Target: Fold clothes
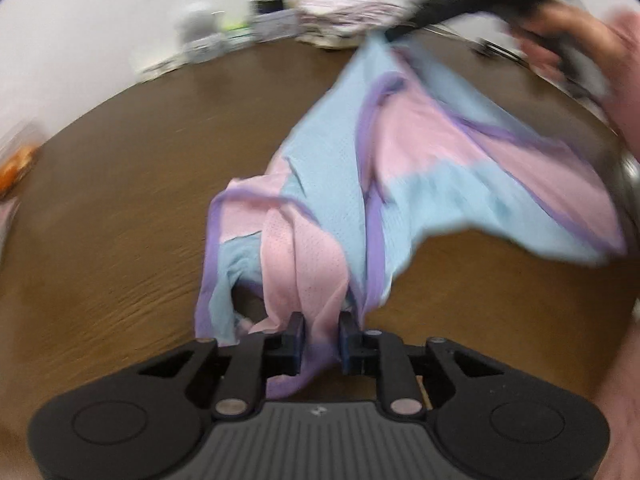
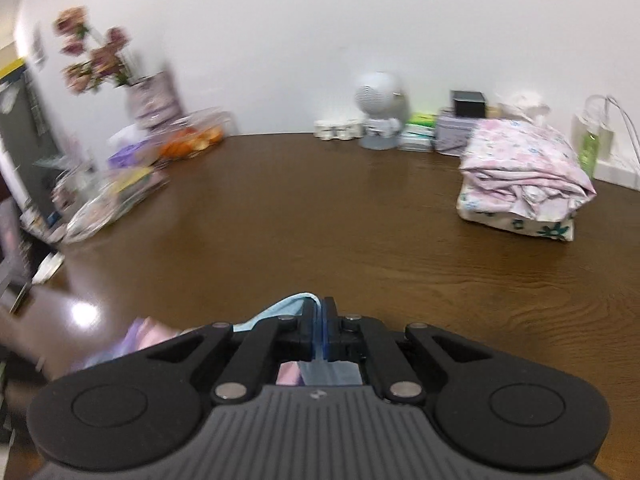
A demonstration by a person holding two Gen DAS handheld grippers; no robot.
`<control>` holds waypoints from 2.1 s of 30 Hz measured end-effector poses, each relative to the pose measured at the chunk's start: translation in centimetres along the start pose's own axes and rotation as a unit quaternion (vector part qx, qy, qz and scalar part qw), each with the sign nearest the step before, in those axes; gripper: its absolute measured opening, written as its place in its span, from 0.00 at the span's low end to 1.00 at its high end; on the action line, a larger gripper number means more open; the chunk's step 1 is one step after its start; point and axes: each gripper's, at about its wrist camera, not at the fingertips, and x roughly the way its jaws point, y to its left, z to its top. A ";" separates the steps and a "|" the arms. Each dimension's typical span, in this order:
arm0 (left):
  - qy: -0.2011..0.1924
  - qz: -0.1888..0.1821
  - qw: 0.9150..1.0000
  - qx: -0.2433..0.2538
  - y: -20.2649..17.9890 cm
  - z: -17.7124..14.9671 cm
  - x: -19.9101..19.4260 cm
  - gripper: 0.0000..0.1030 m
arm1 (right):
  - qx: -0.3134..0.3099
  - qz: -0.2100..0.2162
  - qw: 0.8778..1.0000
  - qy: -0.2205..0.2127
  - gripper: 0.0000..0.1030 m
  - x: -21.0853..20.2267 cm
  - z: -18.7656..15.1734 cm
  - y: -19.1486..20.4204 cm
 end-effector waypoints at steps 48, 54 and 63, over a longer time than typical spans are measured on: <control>-0.160 0.045 0.985 -0.047 -5.1 7.2 -5.1 0.01 | -0.029 -0.173 0.982 -0.064 0.22 -7.8 2.2 -7.0; -0.160 0.053 0.985 -0.044 -6.4 8.5 -4.6 0.01 | -0.016 -0.105 0.991 -0.076 0.56 -9.6 -2.6 -2.3; -0.178 0.004 0.984 -0.026 -11.3 13.2 -3.8 0.01 | 0.004 0.074 0.997 -0.027 0.70 -10.8 -14.7 7.4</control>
